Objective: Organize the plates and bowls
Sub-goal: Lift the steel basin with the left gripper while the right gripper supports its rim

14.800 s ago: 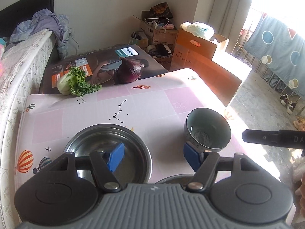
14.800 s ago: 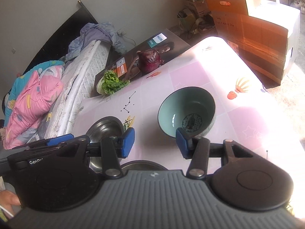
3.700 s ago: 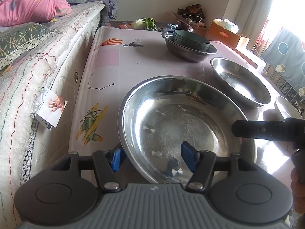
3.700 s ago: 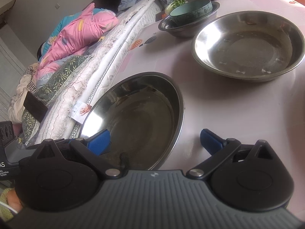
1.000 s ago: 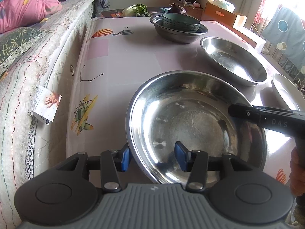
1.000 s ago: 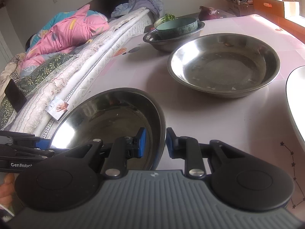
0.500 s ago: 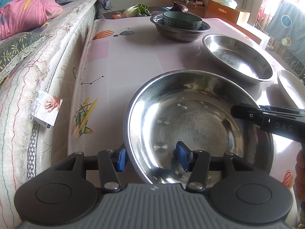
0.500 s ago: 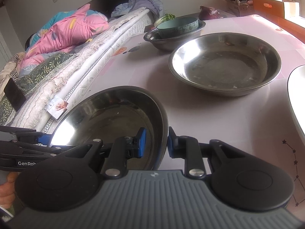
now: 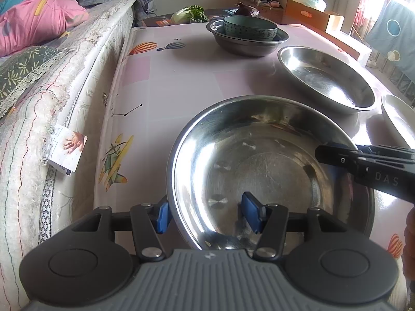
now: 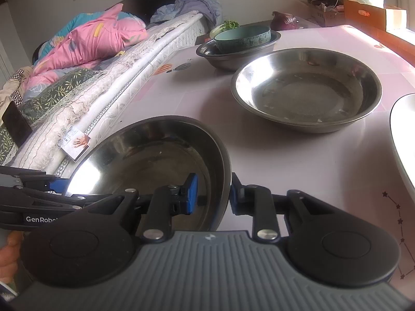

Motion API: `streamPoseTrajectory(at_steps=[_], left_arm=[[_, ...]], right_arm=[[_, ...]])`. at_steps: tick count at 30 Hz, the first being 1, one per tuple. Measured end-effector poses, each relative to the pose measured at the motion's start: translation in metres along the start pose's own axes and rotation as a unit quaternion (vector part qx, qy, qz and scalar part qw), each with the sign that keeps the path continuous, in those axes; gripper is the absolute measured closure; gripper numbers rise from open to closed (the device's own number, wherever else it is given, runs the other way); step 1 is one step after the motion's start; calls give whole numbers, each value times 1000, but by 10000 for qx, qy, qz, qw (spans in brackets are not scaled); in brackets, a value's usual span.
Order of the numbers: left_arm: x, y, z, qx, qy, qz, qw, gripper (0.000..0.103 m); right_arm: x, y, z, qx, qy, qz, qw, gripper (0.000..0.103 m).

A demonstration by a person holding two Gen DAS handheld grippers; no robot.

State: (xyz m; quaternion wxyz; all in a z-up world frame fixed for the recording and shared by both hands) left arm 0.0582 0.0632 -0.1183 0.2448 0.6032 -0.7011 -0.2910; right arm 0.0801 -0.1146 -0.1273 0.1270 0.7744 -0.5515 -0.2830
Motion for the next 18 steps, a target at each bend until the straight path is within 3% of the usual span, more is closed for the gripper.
streamPoseTrajectory(at_steps=[18], left_arm=[[0,3,0,25,22,-38,10000,47]], right_arm=[[0,-1,0,3,-18,-6,10000,78]])
Point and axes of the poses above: each gripper's, at about its wrist camera, not at the fingertips, and y roughly against the way its jaws point, x to its right, z to its underside, the point moved 8 cm from there along -y, roughly the way its jaws point, and after that the axes turned 11 degrees about x, right-handed, at the moved point
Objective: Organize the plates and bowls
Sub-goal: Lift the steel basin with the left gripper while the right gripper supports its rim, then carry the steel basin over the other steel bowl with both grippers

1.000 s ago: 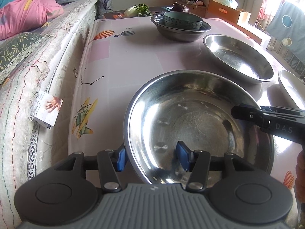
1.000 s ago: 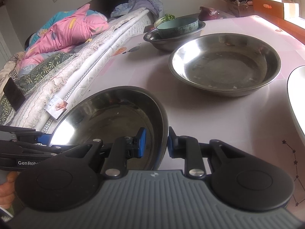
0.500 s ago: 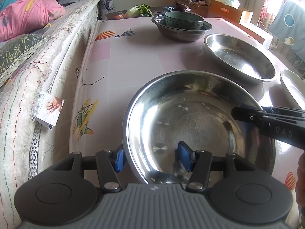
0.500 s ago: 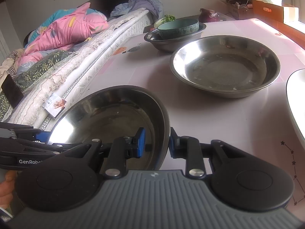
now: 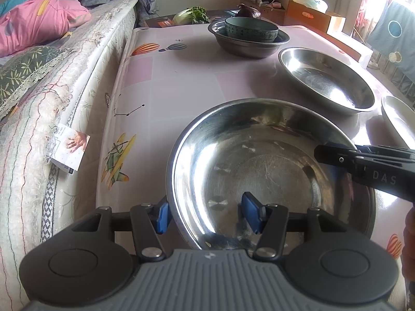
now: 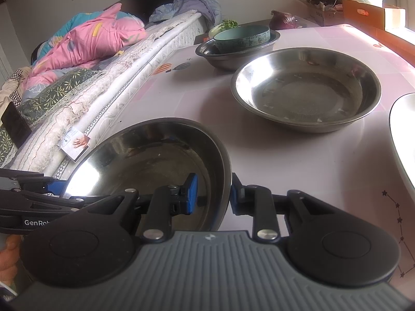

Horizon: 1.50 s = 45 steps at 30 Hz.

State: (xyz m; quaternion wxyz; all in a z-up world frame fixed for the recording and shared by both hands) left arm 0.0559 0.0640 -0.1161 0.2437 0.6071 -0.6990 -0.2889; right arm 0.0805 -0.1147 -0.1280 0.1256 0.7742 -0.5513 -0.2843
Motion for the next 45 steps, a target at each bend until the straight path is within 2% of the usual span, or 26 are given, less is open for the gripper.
streamPoseTrajectory(at_steps=[45], left_arm=[[14,11,-19,240,-42,84,9997,47]], right_arm=[[5,18,-12,160,-162,144,9996,76]])
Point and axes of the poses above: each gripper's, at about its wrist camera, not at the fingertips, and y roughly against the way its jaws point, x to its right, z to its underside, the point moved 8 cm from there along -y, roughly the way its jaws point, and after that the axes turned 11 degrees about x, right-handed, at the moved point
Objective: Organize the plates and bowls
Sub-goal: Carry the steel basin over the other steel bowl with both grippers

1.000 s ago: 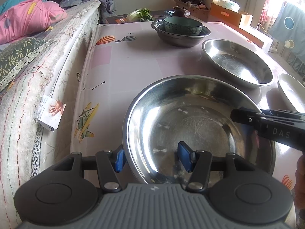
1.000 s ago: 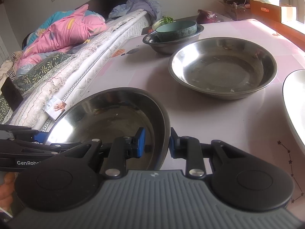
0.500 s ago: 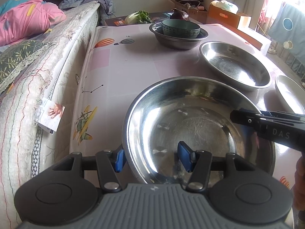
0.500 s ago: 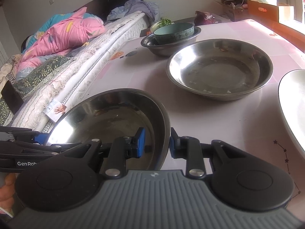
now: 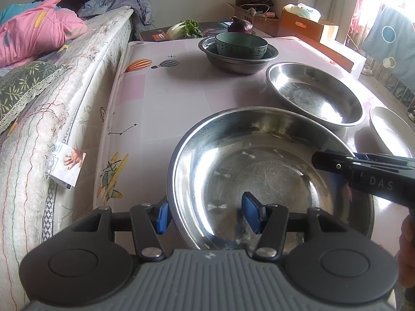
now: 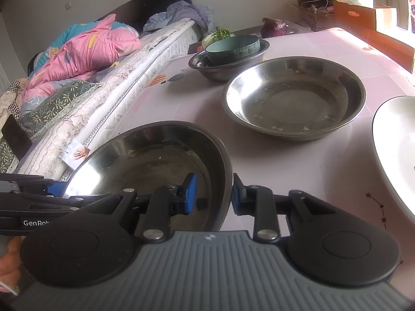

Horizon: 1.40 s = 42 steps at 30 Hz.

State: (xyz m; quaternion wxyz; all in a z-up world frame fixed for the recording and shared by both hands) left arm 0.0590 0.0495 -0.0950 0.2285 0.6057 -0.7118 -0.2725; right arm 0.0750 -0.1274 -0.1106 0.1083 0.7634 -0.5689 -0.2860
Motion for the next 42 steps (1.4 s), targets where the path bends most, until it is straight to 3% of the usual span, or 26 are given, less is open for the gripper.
streamPoseTrajectory(at_steps=[28,42], left_arm=[[53,-11,-54,515,-446,440,9967,47],[90,-50,-93,637,-410,794,9940,47]], right_arm=[[49,29,-39,576,-393,483,9964,74],[94,32,-71,896,-439,879,9911,73]])
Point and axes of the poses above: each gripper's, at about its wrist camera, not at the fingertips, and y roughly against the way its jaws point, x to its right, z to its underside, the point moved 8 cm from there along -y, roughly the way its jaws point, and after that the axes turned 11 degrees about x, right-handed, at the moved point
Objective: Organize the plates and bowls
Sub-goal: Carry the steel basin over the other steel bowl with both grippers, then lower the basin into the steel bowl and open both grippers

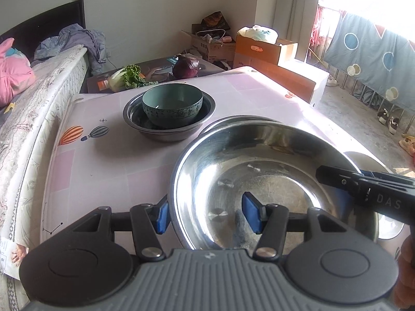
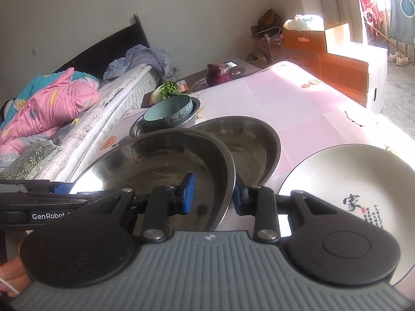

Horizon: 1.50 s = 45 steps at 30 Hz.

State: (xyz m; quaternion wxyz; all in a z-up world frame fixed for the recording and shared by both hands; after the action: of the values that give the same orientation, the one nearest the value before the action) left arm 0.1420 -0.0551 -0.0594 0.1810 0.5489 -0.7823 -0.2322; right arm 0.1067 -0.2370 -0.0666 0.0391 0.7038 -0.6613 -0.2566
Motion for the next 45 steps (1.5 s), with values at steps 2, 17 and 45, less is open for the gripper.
streamPoseTrajectory(at_steps=[2,17,45], left_arm=[[4,-9,-4,-20,13,46,10000,47],[21,-54,-8,-357,76,305,9989,46],[18,-68,-8,-587,388,458,9965,36]], right_arm=[[7,-3,-3,8,-8,52,10000,72],[48,-36,-3,-196,-241,361,9989,67],[62,-60,-14,-119,-176,466,9987,54]])
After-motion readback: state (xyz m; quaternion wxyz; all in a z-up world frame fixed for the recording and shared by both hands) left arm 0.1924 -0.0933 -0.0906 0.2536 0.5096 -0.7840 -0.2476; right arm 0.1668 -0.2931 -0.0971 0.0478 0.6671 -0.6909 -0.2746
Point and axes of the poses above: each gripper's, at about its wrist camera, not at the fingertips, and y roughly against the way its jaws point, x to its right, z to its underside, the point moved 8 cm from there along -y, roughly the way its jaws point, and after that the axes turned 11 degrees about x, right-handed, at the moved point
